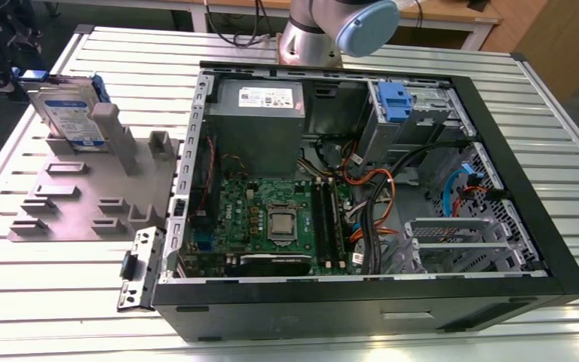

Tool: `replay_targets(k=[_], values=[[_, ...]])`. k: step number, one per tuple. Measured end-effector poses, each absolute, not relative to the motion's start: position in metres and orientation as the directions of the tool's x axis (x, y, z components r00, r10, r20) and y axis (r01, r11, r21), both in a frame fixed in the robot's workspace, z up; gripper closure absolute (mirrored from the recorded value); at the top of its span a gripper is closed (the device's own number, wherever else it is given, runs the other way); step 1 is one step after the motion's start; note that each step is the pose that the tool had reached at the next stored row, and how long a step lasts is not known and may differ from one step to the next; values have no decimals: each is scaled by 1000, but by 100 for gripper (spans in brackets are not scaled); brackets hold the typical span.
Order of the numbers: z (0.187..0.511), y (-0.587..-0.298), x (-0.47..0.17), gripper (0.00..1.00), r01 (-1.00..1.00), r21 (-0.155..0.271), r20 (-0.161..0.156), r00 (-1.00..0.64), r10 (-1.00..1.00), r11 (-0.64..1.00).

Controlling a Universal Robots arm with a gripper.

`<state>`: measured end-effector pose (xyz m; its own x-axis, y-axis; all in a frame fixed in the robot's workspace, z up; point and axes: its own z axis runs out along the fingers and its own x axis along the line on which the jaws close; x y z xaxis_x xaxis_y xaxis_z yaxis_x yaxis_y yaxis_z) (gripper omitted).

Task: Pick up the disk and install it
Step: 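Pick up the disk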

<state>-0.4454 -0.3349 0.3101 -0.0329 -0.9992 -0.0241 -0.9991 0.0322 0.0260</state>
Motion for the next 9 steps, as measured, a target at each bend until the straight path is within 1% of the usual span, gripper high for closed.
replay_targets(k=[4,5,9], values=[[307,-334,-446,31,-1000,18,-24,-25,-999,24],[307,-334,-446,38,-1000,18,-24,-24,-999,24],[305,-328,-446,38,-1000,18,-24,-24,-999,24]])
